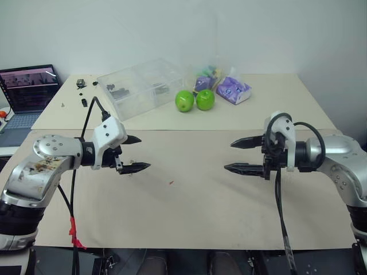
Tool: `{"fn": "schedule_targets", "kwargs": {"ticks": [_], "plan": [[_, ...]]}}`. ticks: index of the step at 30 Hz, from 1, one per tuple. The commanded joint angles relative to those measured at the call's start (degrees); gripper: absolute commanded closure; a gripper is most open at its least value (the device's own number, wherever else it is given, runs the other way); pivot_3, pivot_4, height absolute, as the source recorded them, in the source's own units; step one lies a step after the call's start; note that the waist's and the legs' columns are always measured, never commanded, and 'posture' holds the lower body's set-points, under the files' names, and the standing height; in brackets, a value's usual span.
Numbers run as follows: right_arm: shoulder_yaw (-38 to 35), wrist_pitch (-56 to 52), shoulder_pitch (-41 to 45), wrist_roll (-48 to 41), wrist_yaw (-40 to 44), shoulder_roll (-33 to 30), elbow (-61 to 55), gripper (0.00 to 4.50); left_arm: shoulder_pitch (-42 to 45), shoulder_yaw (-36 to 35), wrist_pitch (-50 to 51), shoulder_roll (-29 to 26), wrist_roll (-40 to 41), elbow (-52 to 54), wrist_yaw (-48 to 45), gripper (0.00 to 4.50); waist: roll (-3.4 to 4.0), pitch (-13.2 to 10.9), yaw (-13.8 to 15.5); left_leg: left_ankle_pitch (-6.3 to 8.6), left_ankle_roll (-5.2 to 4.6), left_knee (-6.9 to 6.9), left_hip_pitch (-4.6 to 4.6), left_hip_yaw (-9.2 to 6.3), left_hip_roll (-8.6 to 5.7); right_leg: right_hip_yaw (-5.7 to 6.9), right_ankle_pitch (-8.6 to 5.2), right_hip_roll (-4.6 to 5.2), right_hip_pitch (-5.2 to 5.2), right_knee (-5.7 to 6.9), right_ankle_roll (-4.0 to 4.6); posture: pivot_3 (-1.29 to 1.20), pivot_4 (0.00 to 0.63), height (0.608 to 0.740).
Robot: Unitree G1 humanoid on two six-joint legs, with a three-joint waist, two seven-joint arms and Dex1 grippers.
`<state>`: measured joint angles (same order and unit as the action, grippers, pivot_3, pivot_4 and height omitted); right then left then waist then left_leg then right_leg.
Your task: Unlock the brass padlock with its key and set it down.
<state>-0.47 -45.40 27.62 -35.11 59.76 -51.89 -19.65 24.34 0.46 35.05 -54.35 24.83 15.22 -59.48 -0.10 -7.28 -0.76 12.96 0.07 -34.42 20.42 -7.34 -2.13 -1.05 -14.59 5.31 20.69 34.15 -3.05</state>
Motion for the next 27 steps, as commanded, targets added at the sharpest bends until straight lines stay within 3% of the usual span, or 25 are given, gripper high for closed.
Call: {"fn": "schedule_targets", "kwargs": {"ticks": [1, 4, 8, 16, 27], "plan": [[-2.02, -0.44, -0.67, -1.38, -0.32, -0.25, -1.81, 0.04, 1.50, -2.60, 1.89, 2.89, 0.74, -1.98, 4.09, 0.00, 0.00, 0.00, 0.00, 0.00, 0.00, 0.00, 0.00, 0.00, 0.00, 0.00, 0.00, 0.00, 0.00, 0.00, 0.00, 0.00, 0.150, 0.740], [-2.26, -0.16, -1.99, -0.55, -1.49, -0.05, -1.92, 0.04, 0.59, -6.70, 8.59, 10.34, -1.00, -6.58, 17.79, 0.00, 0.03, 0.03, 0.29, 0.01, -0.02, -0.03, -0.17, -0.02, -0.01, 0.03, -0.03, 0.01, -0.17, -0.04, -0.04, 0.00, 0.150, 0.740], [-2.10, -0.45, -2.38, -0.82, -2.31, 0.41, -2.12, 0.04, -5.69, -12.50, 16.41, 19.98, -0.26, 0.76, 31.25, 0.00, -0.04, 0.03, -0.41, 0.09, -0.16, -0.20, -0.11, -0.03, 0.01, 0.00, -0.01, -0.04, -0.19, 0.19, -0.05, 0.00, 0.150, 0.740], [-1.73, -0.52, -1.29, -0.36, -3.01, 0.55, -1.18, 0.04, -11.10, -13.76, 23.75, 33.19, -4.95, 9.02, 50.49, 0.00, -0.09, 0.06, 0.95, 0.27, -0.13, -0.35, -0.16, 0.04, 0.00, -0.01, 0.07, 0.02, -0.19, -0.06, 0.01, 0.00, 0.150, 0.740], [-2.19, -1.53, 0.42, -0.53, -4.66, 0.57, -2.49, 0.04, -9.01, -11.33, 23.22, 37.22, -8.74, 2.56, 55.36, 0.00, -0.13, 0.12, 1.33, 0.28, -0.10, -0.36, -0.14, 0.12, -0.03, -0.04, 0.10, 0.03, -0.23, -0.09, 0.06, 0.00, 0.150, 0.740]]}}
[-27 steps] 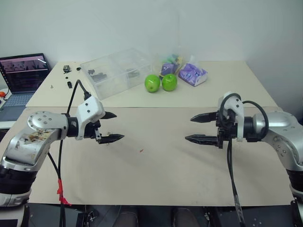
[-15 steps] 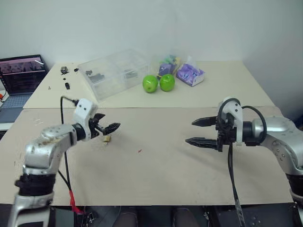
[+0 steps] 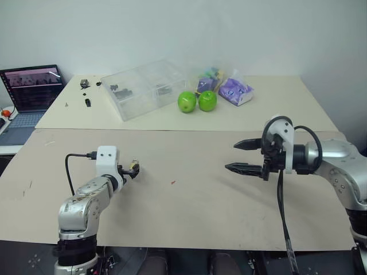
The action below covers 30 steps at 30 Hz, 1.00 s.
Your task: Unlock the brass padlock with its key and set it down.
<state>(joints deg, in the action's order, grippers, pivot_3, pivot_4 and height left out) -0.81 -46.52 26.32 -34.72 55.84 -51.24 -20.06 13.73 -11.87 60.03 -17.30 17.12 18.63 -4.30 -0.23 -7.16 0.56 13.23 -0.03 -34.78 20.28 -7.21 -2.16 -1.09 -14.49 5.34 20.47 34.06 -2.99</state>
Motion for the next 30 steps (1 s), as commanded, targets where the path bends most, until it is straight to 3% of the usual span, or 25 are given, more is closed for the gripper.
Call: {"fn": "schedule_targets", "kwargs": {"ticks": [1, 17, 21, 23, 28, 30], "plan": [[-1.82, -0.37, 1.71, -0.85, -0.86, -0.16, -2.16, 0.04, 1.77, 1.83, -2.17, 0.10, -1.48, -1.53, 0.03, 0.00, 0.00, 0.00, 0.03, 0.00, 0.00, 0.00, -0.01, 0.00, 0.00, 0.00, 0.00, 0.00, 0.00, 0.00, 0.00, 0.00, 0.150, 0.740], [-2.78, 0.37, 0.96, -0.51, -3.67, -0.71, -3.13, 0.04, -0.38, 9.17, -1.77, -0.21, -5.29, -4.67, -1.64, 0.00, 0.08, 0.12, 0.10, 0.01, 0.03, 0.00, -0.01, 0.06, -0.03, -0.03, 0.00, 0.06, -0.06, -0.01, 0.00, 0.00, 0.150, 0.740], [-2.76, 0.69, 0.99, -0.16, -3.81, -0.96, -3.10, 0.00, -0.65, 9.47, -2.01, -0.67, -6.20, -5.28, -2.20, 0.99, 0.13, 0.21, 0.03, 0.02, 0.03, 0.00, -0.02, 0.08, -0.04, -0.04, 0.00, 0.06, -0.08, -0.01, -0.01, 0.00, 0.150, 0.740], [-2.75, 0.91, 1.03, 0.09, -3.86, -1.04, -3.01, 0.00, -0.78, 9.45, -2.06, -0.78, -6.69, -5.50, -2.09, 1.84, 0.16, 0.23, 0.01, 0.02, 0.03, 0.00, -0.04, 0.08, -0.04, -0.04, -0.01, 0.06, -0.09, -0.01, -0.01, 0.00, 0.150, 0.740], [-2.76, 1.16, 1.06, 0.51, -3.82, -1.16, -2.81, 0.00, -0.89, 8.78, -2.52, -0.12, -6.84, -5.67, -1.75, 3.49, 0.22, 0.27, -0.37, 0.02, 0.03, 0.00, -0.09, 0.08, -0.02, -0.04, -0.01, 0.03, -0.08, -0.02, 0.00, 0.00, 0.150, 0.740], [-2.75, 1.24, 1.08, 0.68, -3.84, -1.17, -2.76, 0.00, -0.71, 8.16, -3.84, 0.46, -6.20, -5.48, -2.24, 3.68, 0.26, 0.30, -0.49, 0.02, 0.03, 0.00, -0.10, 0.08, -0.01, -0.04, -0.01, 0.03, -0.09, -0.01, -0.01, 0.00, 0.150, 0.740]]}}
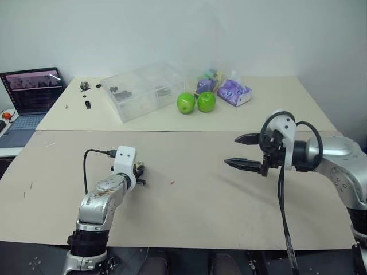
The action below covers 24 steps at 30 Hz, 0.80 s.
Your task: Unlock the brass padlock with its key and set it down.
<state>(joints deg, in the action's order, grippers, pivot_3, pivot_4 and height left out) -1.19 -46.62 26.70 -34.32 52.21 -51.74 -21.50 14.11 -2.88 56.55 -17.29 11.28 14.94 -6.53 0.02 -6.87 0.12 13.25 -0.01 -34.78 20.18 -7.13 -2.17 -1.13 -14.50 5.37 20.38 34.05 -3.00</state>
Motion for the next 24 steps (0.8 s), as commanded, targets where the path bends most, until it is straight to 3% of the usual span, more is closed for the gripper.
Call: {"fn": "schedule_targets", "kwargs": {"ticks": [1, 7, 11, 20, 24], "plan": [[-2.39, 1.34, 0.70, 0.33, -0.27, -0.62, -1.30, 0.00, -0.63, -0.94, -1.78, 0.48, 0.09, -1.72, -0.87, 3.68, 0.01, 0.01, -0.06, 0.00, 0.00, 0.00, 0.00, 0.00, 0.00, 0.00, 0.00, 0.00, 0.00, 0.00, 0.00, 0.00, 0.150, 0.740], [-2.60, 1.22, 0.51, 0.72, -0.78, -0.38, -1.60, 0.00, 4.80, 1.87, -9.80, -3.19, 1.42, -2.15, -10.23, 3.68, -0.09, -0.05, 0.47, 0.00, 0.00, -0.01, 0.09, -0.01, -0.01, 0.03, 0.00, 0.01, 0.05, -0.02, 0.00, 0.00, 0.150, 0.740], [-4.01, 0.55, -1.03, 0.17, -2.27, -0.21, -3.27, 0.00, 7.83, 13.37, -16.41, -9.74, 1.92, -1.19, -27.59, 3.68, -0.11, -0.07, 0.62, -0.03, 0.07, -0.01, 0.29, -0.03, -0.03, 0.11, 0.01, 0.04, 0.12, 0.02, 0.02, 0.00, 0.150, 0.740], [-9.32, -2.32, -7.09, -1.99, -7.07, -0.23, -9.14, 0.00, 14.01, 24.07, -28.21, -17.97, -0.64, -8.35, -49.02, 3.68, -0.14, -0.12, -0.27, 0.01, 0.23, 0.00, 0.26, 0.15, 0.07, 0.04, 0.00, -0.02, 0.21, -0.01, 0.01, 0.00, 0.150, 0.740], [-10.91, -3.25, -9.25, -2.74, -8.91, 0.36, -11.18, 0.00, 17.16, 26.10, -33.30, -18.32, -2.99, -15.72, -53.81, 3.68, -0.15, -0.12, -0.34, 0.04, 0.19, 0.01, 0.11, 0.17, 0.08, 0.03, -0.03, -0.01, 0.12, -0.01, -0.01, 0.00, 0.150, 0.740]]}}
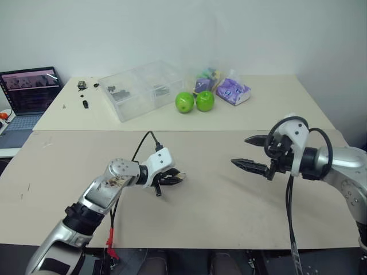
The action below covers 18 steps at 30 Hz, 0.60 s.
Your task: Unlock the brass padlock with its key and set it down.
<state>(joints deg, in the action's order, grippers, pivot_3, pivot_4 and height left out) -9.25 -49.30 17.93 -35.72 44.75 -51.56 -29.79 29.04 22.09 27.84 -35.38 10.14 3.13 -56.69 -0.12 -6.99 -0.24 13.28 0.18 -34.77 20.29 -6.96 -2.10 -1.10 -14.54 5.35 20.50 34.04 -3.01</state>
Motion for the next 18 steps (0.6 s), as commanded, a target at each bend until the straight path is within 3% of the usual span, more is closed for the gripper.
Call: {"fn": "schedule_targets", "kwargs": {"ticks": [1, 13, 15, 18], "plan": [[-3.04, -0.74, -0.94, -1.40, -1.91, 0.27, -3.34, 0.00, 2.58, 1.46, -5.23, 0.20, -2.07, -5.62, -4.55, 3.68, 0.01, 0.00, -0.01, 0.01, -0.02, 0.00, -0.02, -0.01, 0.01, 0.01, -0.02, -0.02, -0.01, -0.01, -0.03, 0.00, 0.150, 0.740], [-3.95, -2.13, -1.34, -2.96, -4.35, -0.12, -5.00, 0.00, 2.32, 4.78, -13.76, 2.16, -8.19, -11.82, -9.06, 3.68, 0.02, 0.01, -0.34, 0.07, -0.12, -0.06, -0.01, -0.01, -0.01, 0.00, 0.00, 0.00, -0.11, 0.04, -0.02, 0.00, 0.150, 0.740], [-3.69, -2.05, -0.84, -2.86, -4.18, -0.22, -4.68, 0.00, 1.57, 5.39, -13.33, 1.99, -9.07, -10.56, -9.39, 2.67, 0.02, 0.02, -0.24, 0.07, -0.14, -0.07, -0.02, -0.01, -0.01, 0.01, -0.02, 0.00, -0.12, 0.03, -0.05, 0.00, 0.150, 0.740], [-3.32, -2.00, -0.25, -2.86, -3.91, -0.23, -4.31, 0.00, 0.79, 5.06, -12.94, 1.53, -9.46, -9.00, -9.96, 1.64, 0.04, 0.03, -0.42, 0.08, -0.15, -0.08, -0.03, -0.01, -0.01, 0.00, -0.02, 0.00, -0.12, 0.06, -0.05, 0.00, 0.150, 0.740]]}}
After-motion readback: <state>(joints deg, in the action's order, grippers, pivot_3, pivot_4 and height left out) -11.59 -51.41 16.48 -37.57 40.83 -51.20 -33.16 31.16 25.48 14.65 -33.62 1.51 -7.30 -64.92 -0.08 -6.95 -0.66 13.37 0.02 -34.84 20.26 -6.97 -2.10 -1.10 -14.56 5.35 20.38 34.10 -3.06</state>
